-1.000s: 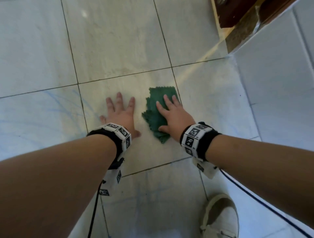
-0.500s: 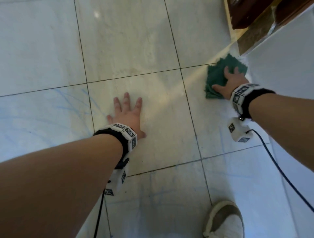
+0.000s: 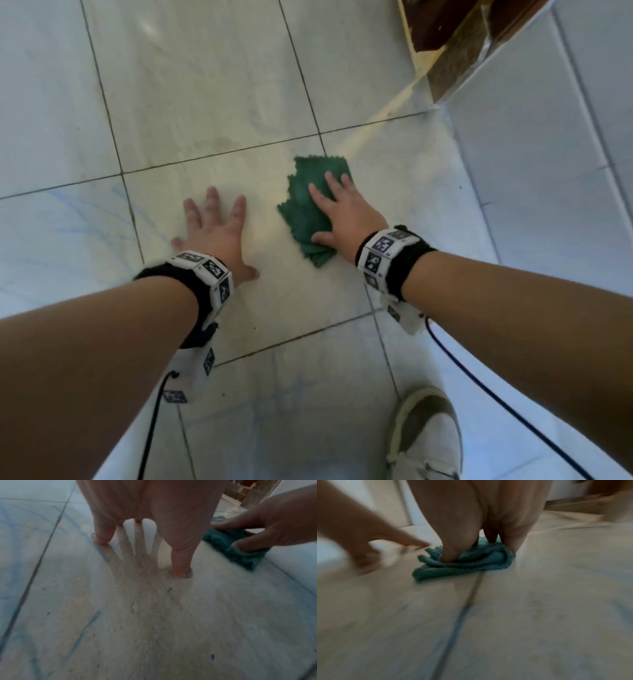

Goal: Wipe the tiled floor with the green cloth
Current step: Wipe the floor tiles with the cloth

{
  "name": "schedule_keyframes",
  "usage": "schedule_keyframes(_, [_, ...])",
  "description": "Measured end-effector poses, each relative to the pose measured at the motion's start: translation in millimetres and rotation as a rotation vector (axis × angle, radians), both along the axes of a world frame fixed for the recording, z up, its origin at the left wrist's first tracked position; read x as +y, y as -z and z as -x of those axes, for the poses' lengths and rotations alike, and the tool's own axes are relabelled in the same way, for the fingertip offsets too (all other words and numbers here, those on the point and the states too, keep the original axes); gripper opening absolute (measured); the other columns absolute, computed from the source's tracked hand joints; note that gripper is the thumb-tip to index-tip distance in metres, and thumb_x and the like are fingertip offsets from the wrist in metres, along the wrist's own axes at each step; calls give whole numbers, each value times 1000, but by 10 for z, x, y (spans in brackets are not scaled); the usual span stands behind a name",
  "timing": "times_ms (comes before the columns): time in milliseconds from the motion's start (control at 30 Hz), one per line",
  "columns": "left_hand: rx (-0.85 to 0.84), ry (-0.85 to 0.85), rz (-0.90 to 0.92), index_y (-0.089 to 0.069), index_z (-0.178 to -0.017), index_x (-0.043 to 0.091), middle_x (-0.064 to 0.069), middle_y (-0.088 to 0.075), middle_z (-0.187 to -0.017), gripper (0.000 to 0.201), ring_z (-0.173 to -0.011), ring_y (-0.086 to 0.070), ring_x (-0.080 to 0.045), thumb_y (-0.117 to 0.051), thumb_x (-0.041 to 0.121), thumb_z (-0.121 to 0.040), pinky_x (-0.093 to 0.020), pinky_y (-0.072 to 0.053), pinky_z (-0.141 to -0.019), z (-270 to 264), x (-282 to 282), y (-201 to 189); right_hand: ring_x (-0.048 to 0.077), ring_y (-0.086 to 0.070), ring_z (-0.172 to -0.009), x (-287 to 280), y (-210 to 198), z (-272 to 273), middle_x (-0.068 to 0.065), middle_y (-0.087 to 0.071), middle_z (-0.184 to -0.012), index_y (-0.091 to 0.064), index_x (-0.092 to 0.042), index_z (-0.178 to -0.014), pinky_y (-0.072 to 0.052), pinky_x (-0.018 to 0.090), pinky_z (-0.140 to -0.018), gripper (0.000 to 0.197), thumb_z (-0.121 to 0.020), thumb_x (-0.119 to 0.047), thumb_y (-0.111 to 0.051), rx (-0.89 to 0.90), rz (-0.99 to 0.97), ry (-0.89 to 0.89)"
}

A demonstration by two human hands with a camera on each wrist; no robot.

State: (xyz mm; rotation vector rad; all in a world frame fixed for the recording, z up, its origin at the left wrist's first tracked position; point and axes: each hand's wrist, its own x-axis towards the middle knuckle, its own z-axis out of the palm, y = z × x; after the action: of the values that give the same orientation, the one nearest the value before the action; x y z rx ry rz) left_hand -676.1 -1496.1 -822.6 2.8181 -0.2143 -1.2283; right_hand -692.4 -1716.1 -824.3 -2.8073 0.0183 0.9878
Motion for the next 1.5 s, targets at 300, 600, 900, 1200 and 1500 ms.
schedule_keyframes(300, [-17, 7, 0, 14, -154, 38, 1, 33, -159, 125, -147, 23, -34, -81, 49, -74, -66, -19, -114, -4, 24, 13, 38, -5, -152, -1497, -25, 166, 17, 5, -166, 3, -20, -160, -17, 46, -123, 92, -96, -54, -53, 14, 249, 504])
schedule_keyframes(600, [-18, 17, 6, 13, -154, 37, 0, 32, -159, 124, -148, 23, -35, -81, 48, -75, -67, -19, -114, 10, 28, 15, 38, 15, -150, 130, -96, 773, 15, 20, -163, 11, -20, -158, -8, 45, -125, 92, -98, -47, -53, 66, 51, 133])
schedule_keyframes(900, [-25, 23, 26, 10, -155, 37, 1, 30, -160, 121, -148, 22, -35, -80, 48, -75, -67, -19, -114, 34, 62, 19, 35, 12, -151, -104, -36, 525, 14, 15, -165, 5, -23, -159, -8, 43, -124, 91, -97, -46, -57, 30, 44, 93])
schedule_keyframes(1200, [-30, 36, 24, 12, -154, 38, 1, 31, -159, 122, -147, 23, -36, -80, 49, -75, -69, -21, -111, 22, 54, 49, 45, 2, -150, -871, -90, 792, 23, 8, -164, 7, -15, -159, -13, 48, -123, 89, -99, -50, -50, 46, 218, 596])
schedule_keyframes(1500, [-16, 19, 14, 13, -154, 37, 0, 31, -159, 121, -147, 23, -36, -80, 47, -77, -68, -20, -112, 12, 40, 15, 32, 15, -151, 451, -19, 204, 8, 18, -165, 7, -26, -159, -17, 42, -122, 90, -98, -46, -55, 43, 11, 61])
